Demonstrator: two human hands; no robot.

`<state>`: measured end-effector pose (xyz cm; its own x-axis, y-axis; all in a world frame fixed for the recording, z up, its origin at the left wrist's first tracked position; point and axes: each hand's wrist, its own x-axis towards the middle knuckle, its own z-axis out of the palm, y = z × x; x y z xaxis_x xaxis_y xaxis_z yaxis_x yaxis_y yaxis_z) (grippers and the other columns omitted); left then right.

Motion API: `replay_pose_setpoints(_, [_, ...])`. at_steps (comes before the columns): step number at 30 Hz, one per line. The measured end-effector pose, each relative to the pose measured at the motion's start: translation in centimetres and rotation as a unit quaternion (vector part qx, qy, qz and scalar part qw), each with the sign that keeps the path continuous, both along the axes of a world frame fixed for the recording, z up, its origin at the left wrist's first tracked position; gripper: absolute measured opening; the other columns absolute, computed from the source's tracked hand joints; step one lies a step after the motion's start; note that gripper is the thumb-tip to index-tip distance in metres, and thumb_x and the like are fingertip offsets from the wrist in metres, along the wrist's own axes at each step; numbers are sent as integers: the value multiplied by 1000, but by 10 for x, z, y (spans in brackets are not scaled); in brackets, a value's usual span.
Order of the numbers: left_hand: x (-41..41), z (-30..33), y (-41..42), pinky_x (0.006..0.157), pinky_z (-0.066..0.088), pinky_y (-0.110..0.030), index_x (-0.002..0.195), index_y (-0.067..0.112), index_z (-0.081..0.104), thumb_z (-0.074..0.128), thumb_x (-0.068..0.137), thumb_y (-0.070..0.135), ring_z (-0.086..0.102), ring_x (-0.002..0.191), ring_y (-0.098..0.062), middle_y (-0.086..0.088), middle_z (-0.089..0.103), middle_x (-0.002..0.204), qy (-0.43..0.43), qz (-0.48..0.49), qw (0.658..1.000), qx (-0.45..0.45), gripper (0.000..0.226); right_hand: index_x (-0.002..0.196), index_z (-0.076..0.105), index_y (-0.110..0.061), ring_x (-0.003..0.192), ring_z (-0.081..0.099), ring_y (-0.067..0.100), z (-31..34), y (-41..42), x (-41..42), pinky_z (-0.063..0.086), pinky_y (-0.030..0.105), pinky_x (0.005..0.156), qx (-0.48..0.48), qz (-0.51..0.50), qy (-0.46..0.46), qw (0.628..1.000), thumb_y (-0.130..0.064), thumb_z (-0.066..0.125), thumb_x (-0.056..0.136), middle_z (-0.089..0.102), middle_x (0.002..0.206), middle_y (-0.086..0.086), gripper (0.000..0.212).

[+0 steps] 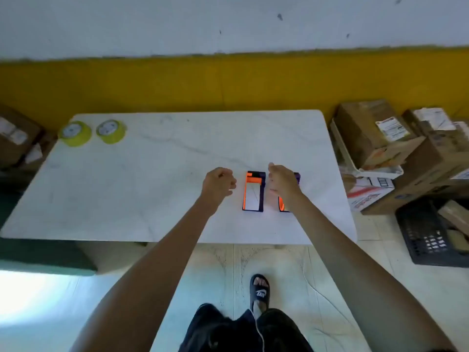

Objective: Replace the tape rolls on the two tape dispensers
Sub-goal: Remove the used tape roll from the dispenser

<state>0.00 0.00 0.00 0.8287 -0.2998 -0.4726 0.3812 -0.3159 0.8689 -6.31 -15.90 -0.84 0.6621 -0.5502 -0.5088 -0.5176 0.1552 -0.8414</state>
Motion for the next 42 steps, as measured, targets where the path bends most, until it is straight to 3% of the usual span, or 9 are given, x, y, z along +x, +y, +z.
replay_pose_setpoints(8, [-2,-39,-22,82,45,-37,95,15,66,53,82,20,57,90,-25,-11,63,100,73,15,996,58,19,70,52,-16,74,42,24,-46,5,7,41,41,74,32,4,48,998,-34,46,82,42,69,4,21])
replay_pose_setpoints(9, [-2,-46,-24,81,41,-36,99,13,66,52,77,22,55,92,-25,-12,61,101,92,16,994,60,28,67,49,-20,76,37,22,-48,7,7,26,41,72,40,-4,55,998,-32,45,80,40,67,4,19])
replay_pose_setpoints(11, [-2,-57,-27,78,36,-34,89,16,64,50,81,20,49,87,-23,-10,56,94,108,4,990,87,17,83,60,-20,82,53,34,-52,12,6,49,56,101,41,-5,64,997,-32,46,87,51,78,16,19])
replay_pose_setpoints(12, [-2,-59,-29,76,35,-34,79,18,60,48,85,17,47,84,-22,-9,54,90,115,-3,988,103,13,100,63,-16,114,60,39,-53,13,5,48,56,102,36,2,70,997,-33,46,91,57,91,22,25])
replay_pose_setpoints(15, [0,-61,-33,73,34,-33,70,18,52,44,88,13,43,78,-22,-6,49,81,126,-28,984,122,20,112,60,-11,111,59,38,-59,13,8,46,56,102,18,5,74,997,-35,44,96,62,109,22,33])
replay_pose_setpoints(21, [9,-67,-38,84,44,-34,94,16,62,47,88,6,55,93,-25,-11,61,102,144,-11,986,77,20,117,59,-29,104,59,25,-58,15,14,49,50,100,7,7,85,996,-35,43,94,57,90,-12,29])
replay_pose_setpoints(24, [18,-59,-42,77,42,-30,75,14,56,43,91,1,55,89,-28,-14,60,91,189,-1,980,65,24,116,59,-28,100,59,25,-57,15,14,50,50,99,9,-4,82,997,-35,43,94,62,101,-1,27])
replay_pose_setpoints(31, [37,-37,-50,87,51,-38,114,-3,62,48,87,4,64,94,-33,-18,66,108,211,-2,977,8,31,109,62,-23,82,58,22,-53,12,20,50,43,82,-34,-5,69,997,-38,38,92,66,107,19,33])
replay_pose_setpoints(42, [39,-32,-53,90,54,-40,120,-3,60,50,86,5,64,111,-37,-21,65,121,222,22,975,4,36,83,60,-18,80,62,25,-53,4,22,58,40,75,-26,-21,42,999,-21,60,89,63,84,11,7])
